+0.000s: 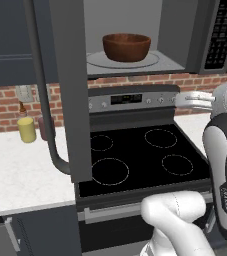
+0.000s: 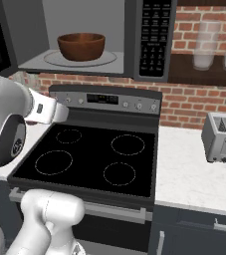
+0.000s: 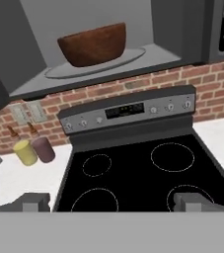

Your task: Open the microwave, place the bowl with waffle inside the microwave, then close the microwave door and turn it on.

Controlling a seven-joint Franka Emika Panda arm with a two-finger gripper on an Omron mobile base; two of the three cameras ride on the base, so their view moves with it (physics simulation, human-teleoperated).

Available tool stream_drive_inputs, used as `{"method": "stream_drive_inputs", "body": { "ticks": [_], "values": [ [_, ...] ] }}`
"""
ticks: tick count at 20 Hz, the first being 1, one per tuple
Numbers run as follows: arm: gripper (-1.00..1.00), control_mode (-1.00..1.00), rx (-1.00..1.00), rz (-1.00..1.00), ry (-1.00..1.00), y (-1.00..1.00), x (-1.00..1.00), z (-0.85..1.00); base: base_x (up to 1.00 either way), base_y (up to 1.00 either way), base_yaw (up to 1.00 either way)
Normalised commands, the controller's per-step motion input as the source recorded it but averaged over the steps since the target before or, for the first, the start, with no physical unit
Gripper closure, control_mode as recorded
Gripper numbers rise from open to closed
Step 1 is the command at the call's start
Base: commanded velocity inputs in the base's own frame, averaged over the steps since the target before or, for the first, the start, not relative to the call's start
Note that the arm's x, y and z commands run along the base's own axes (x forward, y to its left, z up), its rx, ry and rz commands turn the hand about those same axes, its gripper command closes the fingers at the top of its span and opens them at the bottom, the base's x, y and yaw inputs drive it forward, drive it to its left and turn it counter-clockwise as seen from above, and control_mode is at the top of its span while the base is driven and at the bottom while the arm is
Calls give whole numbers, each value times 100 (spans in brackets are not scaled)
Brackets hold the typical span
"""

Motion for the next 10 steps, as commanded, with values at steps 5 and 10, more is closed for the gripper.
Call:
{"method": "stream_drive_inputs", "body": {
  "ticks": [5, 10],
  "values": [
    [-100, -100, 0, 2, -5, 0, -12, 0, 0, 0, 0],
    [-100, -100, 0, 0, -11, 23, -19, 3, 0, 0, 0]
  ]
}}
